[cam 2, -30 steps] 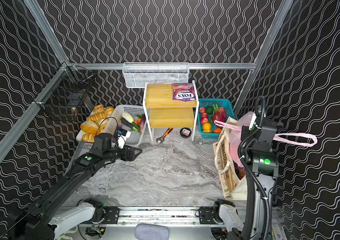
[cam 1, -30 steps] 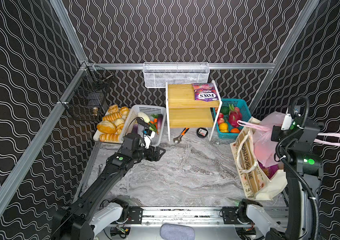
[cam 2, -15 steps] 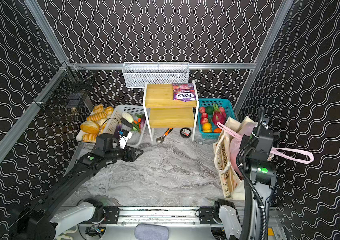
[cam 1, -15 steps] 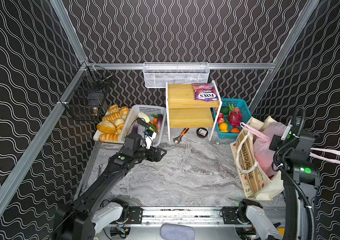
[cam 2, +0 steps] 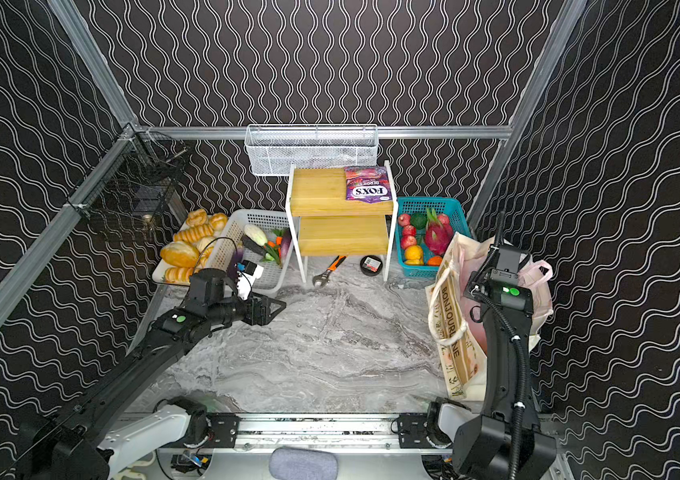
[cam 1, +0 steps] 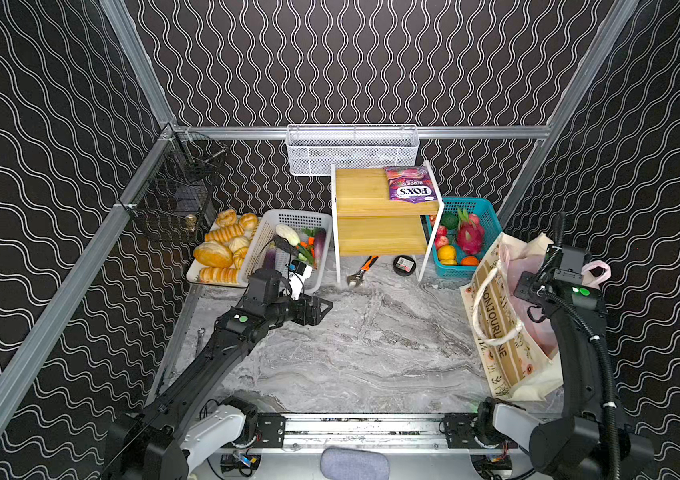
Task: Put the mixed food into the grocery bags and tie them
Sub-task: 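Carry the pink bag with the right gripper into the floral tote bag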
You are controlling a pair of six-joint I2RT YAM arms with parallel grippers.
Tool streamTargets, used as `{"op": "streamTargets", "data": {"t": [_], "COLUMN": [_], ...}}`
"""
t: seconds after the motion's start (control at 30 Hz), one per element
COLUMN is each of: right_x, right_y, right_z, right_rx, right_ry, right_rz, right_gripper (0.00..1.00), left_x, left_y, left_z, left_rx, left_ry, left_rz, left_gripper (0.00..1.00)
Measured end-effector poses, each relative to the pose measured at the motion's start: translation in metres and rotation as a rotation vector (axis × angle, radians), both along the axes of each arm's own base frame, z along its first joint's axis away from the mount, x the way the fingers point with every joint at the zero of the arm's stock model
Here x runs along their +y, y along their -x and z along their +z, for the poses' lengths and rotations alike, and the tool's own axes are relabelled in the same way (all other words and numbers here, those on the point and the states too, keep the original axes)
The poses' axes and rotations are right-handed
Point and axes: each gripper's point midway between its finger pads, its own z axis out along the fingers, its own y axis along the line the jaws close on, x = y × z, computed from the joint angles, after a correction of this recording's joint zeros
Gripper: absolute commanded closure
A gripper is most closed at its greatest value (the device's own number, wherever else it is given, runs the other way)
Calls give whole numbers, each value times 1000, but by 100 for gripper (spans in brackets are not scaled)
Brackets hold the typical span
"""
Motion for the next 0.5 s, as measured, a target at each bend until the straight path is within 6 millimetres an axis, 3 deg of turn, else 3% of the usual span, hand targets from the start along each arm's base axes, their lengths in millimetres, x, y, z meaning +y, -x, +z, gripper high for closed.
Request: {"op": "streamTargets", "data": {"t": [0.1,0.17,0.3,0.37,0.43,0.5], "right_x": [1,3,3,1,-7,-17], "right_y": [-1,-2,-4,-1,5,9], "right_z": [-16,-14,35,59,68,61], "right_rx": [13,12,-106,-175,-213,-219], "right_ry": [-88,-128,-123,-105,-107,-146], "right_rz": [-28,-38,-59,-68,-100,-141], "right_gripper": [77,69,46,43,42,42], "left_x": [0,1,1,1,1,1], "left_y": [1,1,3,3,3,3], "left_z": [0,0,0,-1,-2,-4], "left_rx": [-1,-1,-1,-2,2,8], "left_ry": [0,-3,-10,-14,-16,-18], "left_rz": [0,-2,-6,-9,-10,-10], "left_gripper": [13,14,13,13,13,13]}}
